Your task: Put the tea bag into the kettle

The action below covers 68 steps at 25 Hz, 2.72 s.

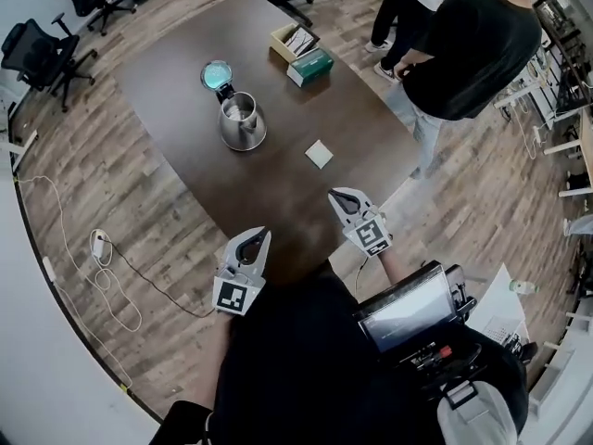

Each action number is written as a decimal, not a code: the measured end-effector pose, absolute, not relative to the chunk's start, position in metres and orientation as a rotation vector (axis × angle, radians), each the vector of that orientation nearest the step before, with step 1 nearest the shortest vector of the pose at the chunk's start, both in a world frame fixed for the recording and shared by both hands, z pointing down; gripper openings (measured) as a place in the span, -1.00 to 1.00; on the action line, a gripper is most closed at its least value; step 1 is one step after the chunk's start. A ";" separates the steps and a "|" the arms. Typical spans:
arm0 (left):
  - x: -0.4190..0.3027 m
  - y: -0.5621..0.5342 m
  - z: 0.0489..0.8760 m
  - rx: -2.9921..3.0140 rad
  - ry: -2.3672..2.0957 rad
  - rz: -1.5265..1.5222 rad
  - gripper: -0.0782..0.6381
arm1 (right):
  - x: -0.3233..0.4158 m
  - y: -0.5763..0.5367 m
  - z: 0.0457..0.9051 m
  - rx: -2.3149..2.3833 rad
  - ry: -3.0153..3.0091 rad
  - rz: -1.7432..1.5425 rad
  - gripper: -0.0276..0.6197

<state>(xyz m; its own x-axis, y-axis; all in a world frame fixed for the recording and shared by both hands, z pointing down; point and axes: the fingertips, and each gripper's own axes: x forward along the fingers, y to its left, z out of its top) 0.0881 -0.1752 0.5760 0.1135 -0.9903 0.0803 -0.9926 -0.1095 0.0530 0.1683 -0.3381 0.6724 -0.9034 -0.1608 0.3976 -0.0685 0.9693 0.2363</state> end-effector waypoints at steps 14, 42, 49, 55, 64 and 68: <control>0.128 -0.204 0.600 1.980 -2.273 0.265 -0.78 | 0.157 -0.466 0.810 -0.317 -2.324 -0.442 -0.78; 0.114 -0.220 0.618 1.778 -2.343 0.265 -0.78 | 0.131 -0.496 0.892 -0.510 -1.972 -0.381 -0.71; 0.116 -0.219 0.616 1.793 -2.351 0.274 -0.78 | 0.129 -0.498 0.893 -0.472 -1.897 -0.355 -0.83; 0.114 -0.207 0.612 1.769 -2.387 0.259 -0.78 | 0.130 -0.502 0.893 -0.353 -1.925 -0.253 -0.86; 0.107 -0.188 0.606 1.745 -2.423 0.212 -0.78 | 0.137 -0.485 0.872 -0.193 -2.077 -0.144 -0.86; 0.102 -0.184 0.604 1.753 -2.425 0.193 -0.78 | 0.138 -0.480 0.860 -0.124 -2.138 -0.056 -0.86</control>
<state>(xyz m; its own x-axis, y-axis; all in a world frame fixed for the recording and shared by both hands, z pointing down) 0.1022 -0.1836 0.6039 -0.3098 -0.9317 0.1899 -0.9500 0.3117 -0.0204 0.1381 -0.4804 0.8599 -0.5359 0.0672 0.8416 0.1110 0.9938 -0.0087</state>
